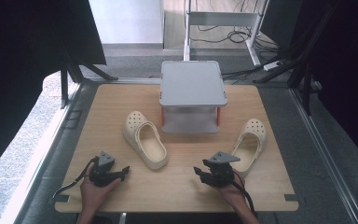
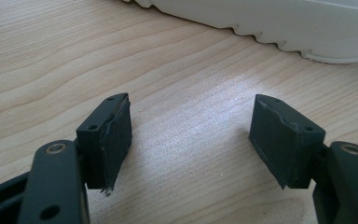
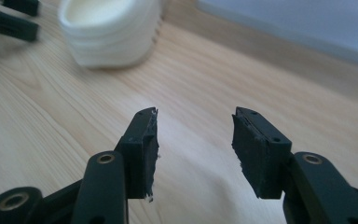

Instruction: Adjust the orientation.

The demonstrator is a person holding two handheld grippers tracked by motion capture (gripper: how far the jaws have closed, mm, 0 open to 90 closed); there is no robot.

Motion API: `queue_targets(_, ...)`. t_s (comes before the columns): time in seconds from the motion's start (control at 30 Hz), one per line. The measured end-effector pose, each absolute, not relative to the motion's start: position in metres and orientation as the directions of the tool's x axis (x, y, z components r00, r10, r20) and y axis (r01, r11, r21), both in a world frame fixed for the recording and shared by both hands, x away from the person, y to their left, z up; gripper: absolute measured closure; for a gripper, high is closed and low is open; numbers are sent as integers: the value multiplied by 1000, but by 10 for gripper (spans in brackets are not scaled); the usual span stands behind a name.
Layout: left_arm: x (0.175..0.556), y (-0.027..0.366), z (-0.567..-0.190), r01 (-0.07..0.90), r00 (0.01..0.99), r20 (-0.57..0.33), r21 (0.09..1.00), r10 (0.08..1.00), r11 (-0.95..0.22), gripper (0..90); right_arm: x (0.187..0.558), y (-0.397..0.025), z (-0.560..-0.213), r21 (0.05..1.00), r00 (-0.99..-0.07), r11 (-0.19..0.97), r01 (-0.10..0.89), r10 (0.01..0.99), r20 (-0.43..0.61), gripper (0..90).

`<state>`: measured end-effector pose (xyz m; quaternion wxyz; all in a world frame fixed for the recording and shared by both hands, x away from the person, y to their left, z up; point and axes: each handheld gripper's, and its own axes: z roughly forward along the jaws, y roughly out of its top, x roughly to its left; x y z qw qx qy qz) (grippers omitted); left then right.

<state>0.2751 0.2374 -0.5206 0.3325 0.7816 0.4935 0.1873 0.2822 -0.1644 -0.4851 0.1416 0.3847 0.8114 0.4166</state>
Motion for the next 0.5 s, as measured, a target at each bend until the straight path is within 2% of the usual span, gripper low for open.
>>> queue_targets(0.13,275,238,-521,646,447,-36,704,894,-295,291,302,-143,-469,770,-710,384,509,693,125,511)
queue_targets(0.5,276,237,-521,646,450,-39,704,892,-295,283,329,-117,-433,746,-764,458,484,636,105,514)
